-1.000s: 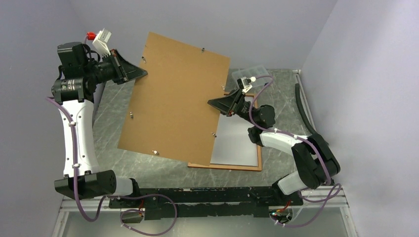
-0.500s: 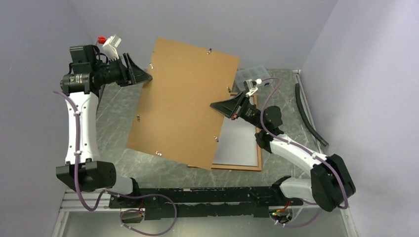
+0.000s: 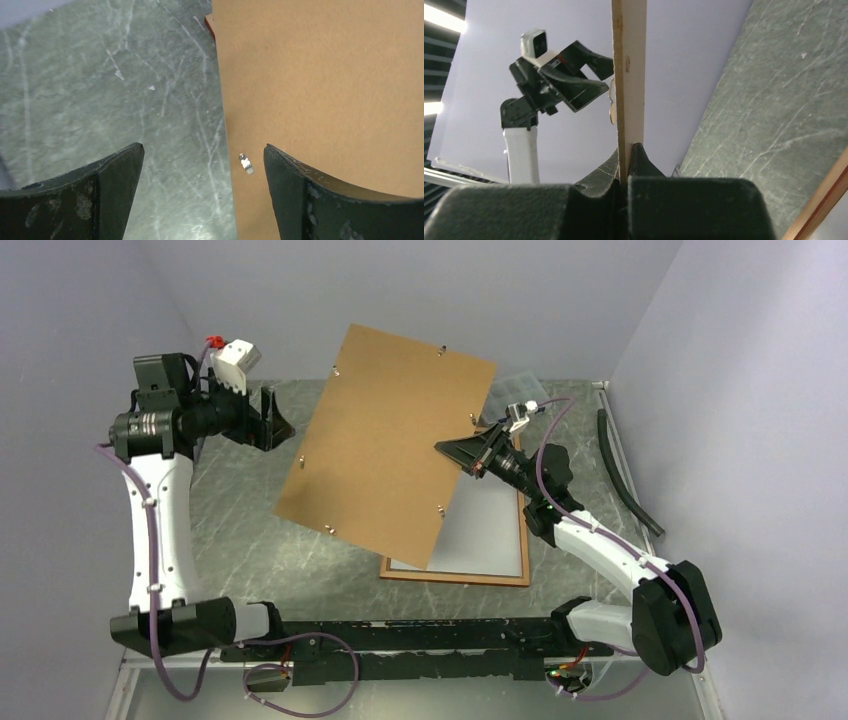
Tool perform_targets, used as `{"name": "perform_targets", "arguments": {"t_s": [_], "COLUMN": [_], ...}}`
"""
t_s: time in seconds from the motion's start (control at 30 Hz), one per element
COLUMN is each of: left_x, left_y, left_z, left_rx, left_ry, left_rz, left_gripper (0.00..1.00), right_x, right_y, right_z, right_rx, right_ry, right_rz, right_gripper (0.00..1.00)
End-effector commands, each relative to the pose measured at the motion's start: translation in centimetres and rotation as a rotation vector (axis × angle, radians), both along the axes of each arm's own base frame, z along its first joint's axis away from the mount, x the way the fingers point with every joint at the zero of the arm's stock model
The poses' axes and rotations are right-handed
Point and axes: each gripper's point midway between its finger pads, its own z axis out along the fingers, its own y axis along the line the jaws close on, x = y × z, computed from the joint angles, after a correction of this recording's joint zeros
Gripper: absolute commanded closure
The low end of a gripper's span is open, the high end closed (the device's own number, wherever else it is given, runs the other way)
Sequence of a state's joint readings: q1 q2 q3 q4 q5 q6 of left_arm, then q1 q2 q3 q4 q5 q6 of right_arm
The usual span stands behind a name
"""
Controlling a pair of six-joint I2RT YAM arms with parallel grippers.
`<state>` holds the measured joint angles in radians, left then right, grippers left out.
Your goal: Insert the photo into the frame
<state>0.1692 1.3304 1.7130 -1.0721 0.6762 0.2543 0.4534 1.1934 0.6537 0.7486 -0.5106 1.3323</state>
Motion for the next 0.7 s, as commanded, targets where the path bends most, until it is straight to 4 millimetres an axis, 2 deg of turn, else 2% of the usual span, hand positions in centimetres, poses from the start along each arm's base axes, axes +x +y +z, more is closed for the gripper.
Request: {"name": "perform_targets", "arguments": {"t_s": [0.0,0.13,0.23,0.43,0.57,0.67], "left_x": [-1.4,-0.7,0.2,1.7,1.8,1.6], "left_y": [0.6,0.8,1.2,1.9,0.5,-1.7], "left_z": [0.1,-0.4,-1.9,-7.7,-10.7,-12.6], "left_rx": [0.128,0.12,0.119,0.156,0.164,0.193], "left_ry": [-0.09,-0.08,-0.033,0.065,0.132,0.155], "left_rz": [-0.051,-0.04,-0.024,-0.039,-0.081,-0.132], "left_gripper": [0.06,0.1,0.11,0.1,0.11,0.1], "right_x": [-1.2,-1.9,-2.0,-2.3,-2.3,-2.5], "right_y": [-0.4,-0.6,-1.6,-4.8,-8.1,-10.0], "right_z": [6.2,5.6,4.4,-0.8,-3.4,-4.8], "right_rx": [0.061,0.027,-0.052,-0.214,-0.297,-0.356], "right_ry": [-0.194,-0.195,-0.169,0.005,0.085,0.138], "right_rz": [0.018,0.04,0.021,0.041,-0.014,-0.039], "right_gripper": [1.0,1.0,1.0,1.0,1.0,1.0]}}
